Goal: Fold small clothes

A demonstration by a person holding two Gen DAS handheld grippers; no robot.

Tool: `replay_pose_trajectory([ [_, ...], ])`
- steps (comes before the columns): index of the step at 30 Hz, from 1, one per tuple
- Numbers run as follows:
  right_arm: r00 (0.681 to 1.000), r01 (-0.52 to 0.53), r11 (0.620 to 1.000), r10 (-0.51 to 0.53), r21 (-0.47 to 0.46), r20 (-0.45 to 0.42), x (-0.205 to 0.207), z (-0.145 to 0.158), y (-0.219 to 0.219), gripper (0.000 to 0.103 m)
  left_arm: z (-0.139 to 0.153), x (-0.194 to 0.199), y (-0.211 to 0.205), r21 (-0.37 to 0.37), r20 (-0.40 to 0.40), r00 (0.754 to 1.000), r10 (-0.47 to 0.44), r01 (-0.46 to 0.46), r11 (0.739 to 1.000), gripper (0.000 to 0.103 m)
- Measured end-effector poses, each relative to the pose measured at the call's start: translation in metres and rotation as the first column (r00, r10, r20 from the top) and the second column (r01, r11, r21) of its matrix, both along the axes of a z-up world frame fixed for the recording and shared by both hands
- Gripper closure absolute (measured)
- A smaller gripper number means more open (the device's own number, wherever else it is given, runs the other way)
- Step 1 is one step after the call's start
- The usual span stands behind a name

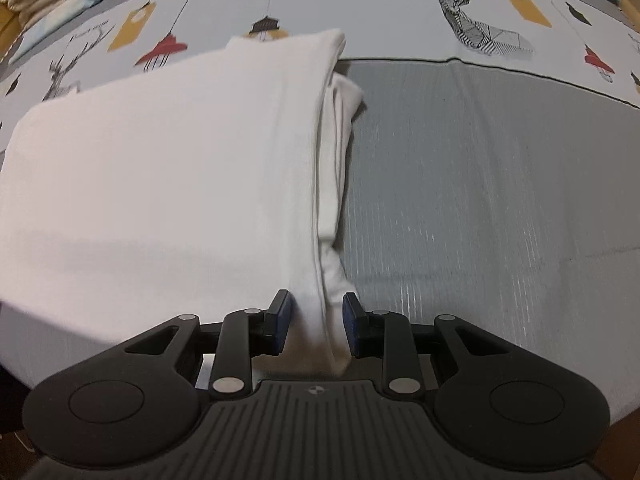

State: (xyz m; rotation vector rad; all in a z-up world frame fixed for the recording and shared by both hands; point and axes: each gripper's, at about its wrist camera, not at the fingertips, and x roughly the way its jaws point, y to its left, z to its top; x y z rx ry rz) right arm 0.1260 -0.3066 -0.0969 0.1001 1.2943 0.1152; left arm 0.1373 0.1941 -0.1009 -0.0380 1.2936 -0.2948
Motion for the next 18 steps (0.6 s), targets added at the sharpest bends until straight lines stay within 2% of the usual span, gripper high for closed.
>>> replay_pose_trajectory([
  [1,1.0,-0.003,1.0,0.003,0.001,-0.002,-0.001,0.001,0.0,0.084,-0.002,-0.002,0.0,0.011,-0.003,1.0,-0.008,0.008,1.0,0.091],
  [2,1.0,-0.01,1.0,0.01,0.007,-0.004,-0.003,0.001,-0.001,0.099,-0.005,-0.003,0.0,0.018,-0.013,1.0,-0.017,0.018,1.0,0.099],
  [8,0.999,0.028,1.0,-0.028,0.01,-0.021,-0.006,0.002,-0.008,0.1,-0.006,-0.009,-0.005,0.038,-0.019,0.999,-0.033,0.034,0.999,0.098],
  [11,0.999,0.044,0.999,-0.044,0.011,-0.01,-0.005,0.007,-0.008,0.096,0.003,-0.007,0.002,-0.002,0.006,1.0,0.009,-0.009,1.0,0.096],
  [13,0.997,0.066,0.998,-0.066,0.012,0.043,-0.006,0.018,-0.011,0.094,0.009,-0.005,0.007,-0.022,0.04,0.998,0.045,-0.044,0.999,0.094],
  [15,0.986,0.088,0.996,-0.086,-0.008,0.143,-0.008,0.041,-0.015,0.09,0.014,-0.002,0.01,-0.028,0.063,0.995,0.072,-0.07,0.997,0.094],
  [17,0.961,0.087,0.996,-0.086,0.006,0.264,-0.012,0.07,-0.017,0.086,0.015,0.0,0.009,-0.026,0.074,0.994,0.083,-0.082,0.996,0.094],
  [18,0.938,0.087,0.996,-0.088,0.02,0.337,-0.017,0.085,-0.017,0.083,0.016,0.002,0.008,-0.027,0.077,0.994,0.083,-0.081,0.996,0.094],
])
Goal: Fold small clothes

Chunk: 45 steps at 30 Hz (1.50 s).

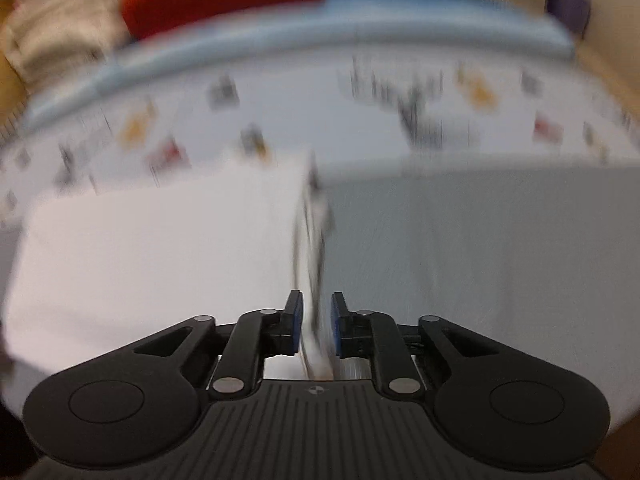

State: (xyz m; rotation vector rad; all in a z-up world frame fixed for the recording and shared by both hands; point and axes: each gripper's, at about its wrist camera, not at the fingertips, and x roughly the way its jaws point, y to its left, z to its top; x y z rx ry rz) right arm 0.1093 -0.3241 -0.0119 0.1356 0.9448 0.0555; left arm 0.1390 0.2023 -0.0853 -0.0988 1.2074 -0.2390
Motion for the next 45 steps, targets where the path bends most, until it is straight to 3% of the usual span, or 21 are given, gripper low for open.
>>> replay_pose_trajectory([
  [2,0.991,0.009,1.0,-0.009,0.002,0.133,-0.01,0.022,0.0,0.072,0.001,0.002,-0.001,0.005,0.005,1.0,0.0,0.0,1.0,0.094],
  [4,0.975,0.035,0.999,-0.038,0.015,0.22,-0.018,0.032,-0.001,0.068,0.0,0.004,-0.004,0.007,0.006,1.0,0.002,-0.002,1.0,0.091],
  [7,0.957,0.081,0.995,-0.094,0.057,0.275,-0.024,0.017,-0.003,0.068,0.0,0.008,-0.007,0.013,0.008,1.0,0.012,-0.012,1.0,0.085],
  [10,0.98,0.108,0.994,-0.106,0.001,0.17,-0.01,-0.007,0.001,0.068,0.001,0.011,-0.006,0.017,0.005,1.0,0.019,-0.019,1.0,0.083],
  [12,0.976,0.12,0.993,-0.117,-0.004,0.182,-0.005,-0.008,0.0,0.068,0.002,0.017,-0.002,0.003,0.013,0.999,0.047,-0.047,0.999,0.069],
  [14,0.982,0.127,0.992,-0.126,0.001,0.14,-0.002,-0.014,-0.001,0.068,0.003,0.023,0.005,-0.028,0.019,0.994,0.109,-0.109,0.994,0.059],
  [19,0.983,0.135,0.991,-0.133,-0.003,0.123,0.001,-0.019,0.002,0.068,-0.005,0.042,0.024,-0.116,-0.043,0.962,0.269,-0.272,0.955,0.059],
  [23,0.983,0.142,0.99,-0.14,-0.008,0.117,-0.004,-0.02,0.002,0.068,-0.016,0.056,0.019,-0.131,-0.09,0.953,0.29,-0.3,0.945,0.058],
  [27,0.983,0.143,0.99,-0.141,-0.014,0.118,-0.004,-0.021,0.0,0.068,-0.027,0.066,0.013,-0.131,-0.123,0.944,0.308,-0.323,0.937,0.045],
  [34,0.966,0.235,0.972,-0.234,0.005,0.11,-0.001,-0.023,-0.013,0.068,-0.039,0.075,-0.001,-0.115,-0.138,0.96,0.245,-0.261,0.958,0.045],
  [35,0.965,0.239,0.971,-0.238,0.007,0.109,0.0,-0.023,-0.012,0.068,-0.039,0.075,-0.004,-0.103,-0.128,0.965,0.23,-0.243,0.964,0.048],
  [39,0.968,0.228,0.974,-0.226,-0.009,0.11,0.0,-0.024,-0.005,0.068,-0.038,0.074,-0.012,-0.066,-0.096,0.978,0.186,-0.193,0.979,0.079],
  [41,0.97,0.221,0.975,-0.218,-0.016,0.11,0.001,-0.024,-0.002,0.068,-0.036,0.072,-0.012,-0.059,-0.081,0.982,0.17,-0.175,0.983,0.089],
  [45,0.97,0.222,0.975,-0.218,-0.026,0.109,0.002,-0.024,0.003,0.068,-0.028,0.068,-0.006,-0.079,-0.049,0.985,0.168,-0.172,0.982,0.091],
])
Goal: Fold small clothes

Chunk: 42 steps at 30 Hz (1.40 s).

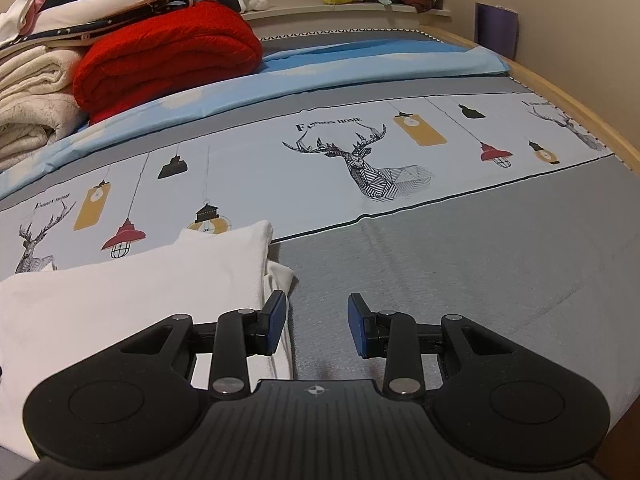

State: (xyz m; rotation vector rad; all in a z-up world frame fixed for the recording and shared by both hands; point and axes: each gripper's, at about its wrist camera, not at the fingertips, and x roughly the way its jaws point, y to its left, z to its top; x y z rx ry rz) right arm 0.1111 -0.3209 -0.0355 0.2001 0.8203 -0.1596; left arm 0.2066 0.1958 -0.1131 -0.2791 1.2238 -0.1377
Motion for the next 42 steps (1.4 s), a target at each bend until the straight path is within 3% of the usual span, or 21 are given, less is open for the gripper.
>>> replay_pose_trajectory([
  [4,1.0,0.01,1.0,-0.01,0.007,-0.001,0.002,0.0,0.002,0.068,0.01,-0.005,0.01,0.009,0.027,0.999,0.019,-0.019,1.0,0.092],
  [8,1.0,0.003,1.0,-0.003,0.009,-0.004,0.005,-0.001,0.006,0.068,0.01,-0.007,0.025,0.048,0.004,0.998,0.055,-0.055,0.997,0.091],
  [10,1.0,-0.007,1.0,0.007,0.005,-0.003,0.006,-0.001,0.01,0.068,0.009,-0.007,0.032,0.033,-0.012,0.997,0.07,-0.07,0.997,0.089],
  [11,1.0,-0.013,1.0,0.013,0.004,-0.003,0.006,-0.001,0.011,0.068,0.009,-0.007,0.034,0.032,-0.019,0.997,0.078,-0.077,0.997,0.086],
  [12,1.0,-0.017,1.0,0.017,0.003,-0.003,0.007,-0.001,0.012,0.068,0.007,-0.007,0.036,0.047,-0.027,0.996,0.09,-0.088,0.995,0.073],
  [14,1.0,-0.021,1.0,0.021,0.001,-0.003,0.007,-0.001,0.014,0.068,0.004,-0.006,0.038,0.056,-0.042,0.994,0.097,-0.095,0.994,0.059],
  [15,1.0,-0.022,1.0,0.022,0.001,-0.002,0.007,0.0,0.015,0.068,0.001,-0.005,0.038,0.047,-0.053,0.994,0.095,-0.092,0.995,0.059],
  [17,1.0,-0.021,1.0,0.021,0.001,-0.003,0.007,-0.001,0.015,0.068,-0.005,-0.003,0.036,0.021,-0.074,0.994,0.086,-0.085,0.996,0.059],
  [22,1.0,-0.017,1.0,0.017,-0.001,-0.007,0.006,-0.001,0.011,0.068,-0.009,0.0,0.026,0.037,-0.062,0.996,0.061,-0.059,0.998,0.059],
  [25,1.0,-0.012,1.0,0.012,-0.003,-0.008,0.006,-0.001,0.009,0.068,-0.009,0.001,0.021,0.05,-0.053,0.997,0.048,-0.046,0.998,0.066],
  [29,1.0,-0.007,1.0,0.007,-0.002,-0.008,0.005,-0.001,0.008,0.068,-0.005,-0.001,0.019,0.07,-0.031,0.999,0.029,-0.027,0.997,0.089],
  [32,1.0,-0.008,1.0,0.008,0.001,-0.006,0.006,-0.001,0.011,0.068,0.004,-0.005,0.024,0.061,0.0,0.999,0.034,-0.034,0.998,0.091],
  [35,1.0,-0.02,1.0,0.02,0.003,-0.003,0.008,-0.001,0.017,0.068,0.02,-0.011,0.021,0.145,0.064,0.998,0.011,-0.021,0.989,0.091],
  [38,0.999,-0.038,0.999,0.038,0.007,-0.003,0.01,-0.002,0.025,0.068,0.031,-0.016,0.027,0.23,0.066,0.997,0.041,-0.055,0.972,0.091],
  [42,0.997,-0.073,0.997,0.073,0.005,0.0,0.012,-0.001,0.037,0.068,0.041,-0.021,0.022,0.423,0.06,0.998,0.008,-0.032,0.906,0.091],
])
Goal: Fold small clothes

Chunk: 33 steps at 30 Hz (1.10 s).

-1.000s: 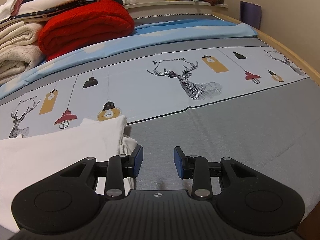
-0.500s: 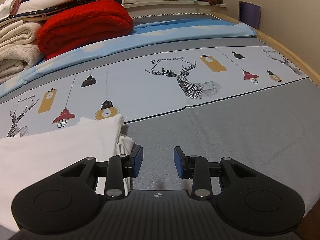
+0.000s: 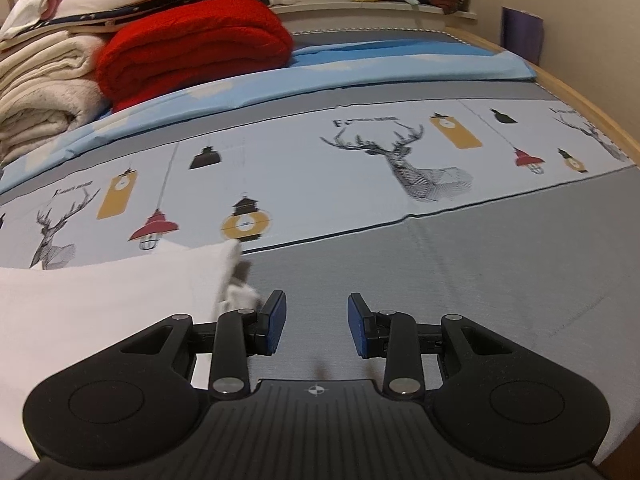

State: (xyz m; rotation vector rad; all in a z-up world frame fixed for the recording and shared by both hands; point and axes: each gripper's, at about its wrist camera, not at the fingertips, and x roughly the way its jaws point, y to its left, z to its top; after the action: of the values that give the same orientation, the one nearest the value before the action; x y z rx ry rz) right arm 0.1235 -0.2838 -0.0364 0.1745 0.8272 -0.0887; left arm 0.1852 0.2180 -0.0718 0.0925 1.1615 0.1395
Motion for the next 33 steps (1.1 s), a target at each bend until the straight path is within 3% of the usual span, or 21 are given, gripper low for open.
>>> replay_pose_trajectory([
  [1,1.0,-0.009,1.0,0.009,0.001,0.003,0.0,0.0,0.003,0.068,0.002,-0.001,-0.002,0.027,0.002,1.0,-0.016,0.016,1.0,0.091],
  [3,1.0,-0.02,1.0,0.02,0.004,0.008,0.001,0.002,0.006,0.068,0.011,-0.003,-0.005,0.002,0.024,0.999,-0.027,0.027,1.0,0.091],
  [9,1.0,-0.016,0.999,0.015,0.032,0.024,0.0,0.007,0.002,0.068,0.045,-0.006,-0.019,-0.219,0.123,0.992,-0.004,0.031,0.975,0.092],
  [16,0.999,-0.039,0.999,0.038,0.007,0.035,-0.003,0.009,0.004,0.068,0.072,0.005,-0.081,-0.422,0.201,0.976,-0.079,0.159,0.893,0.092],
  [20,0.998,-0.054,0.998,0.054,0.02,0.041,-0.007,0.011,0.006,0.068,0.072,0.013,-0.136,-0.514,0.212,0.968,-0.131,0.224,0.828,0.092],
  [23,0.997,-0.061,0.998,0.06,0.033,0.042,-0.01,0.012,0.008,0.068,0.07,0.018,-0.182,-0.582,0.224,0.957,-0.183,0.282,0.763,0.091],
  [25,0.997,-0.062,0.997,0.06,0.049,0.046,-0.01,0.013,0.01,0.068,0.068,0.022,-0.205,-0.665,0.224,0.95,-0.216,0.312,0.679,0.084],
  [26,0.997,-0.065,0.996,0.062,0.058,0.051,-0.011,0.015,0.01,0.068,0.069,0.022,-0.212,-0.706,0.239,0.943,-0.23,0.331,0.626,0.073],
  [27,0.996,-0.071,0.995,0.067,0.07,0.058,-0.012,0.016,0.011,0.068,0.071,0.02,-0.214,-0.714,0.262,0.938,-0.229,0.348,0.608,0.065],
  [28,0.996,-0.075,0.994,0.07,0.082,0.064,-0.012,0.017,0.012,0.068,0.074,0.018,-0.213,-0.692,0.284,0.934,-0.218,0.357,0.628,0.065],
  [30,0.994,-0.087,0.989,0.078,0.121,0.072,-0.013,0.018,0.013,0.068,0.074,0.015,-0.203,-0.63,0.281,0.938,-0.205,0.341,0.698,0.065],
  [33,0.993,-0.103,0.98,0.093,0.172,0.069,-0.01,0.016,0.017,0.068,0.061,0.019,-0.177,-0.564,0.183,0.969,-0.166,0.242,0.789,0.065],
])
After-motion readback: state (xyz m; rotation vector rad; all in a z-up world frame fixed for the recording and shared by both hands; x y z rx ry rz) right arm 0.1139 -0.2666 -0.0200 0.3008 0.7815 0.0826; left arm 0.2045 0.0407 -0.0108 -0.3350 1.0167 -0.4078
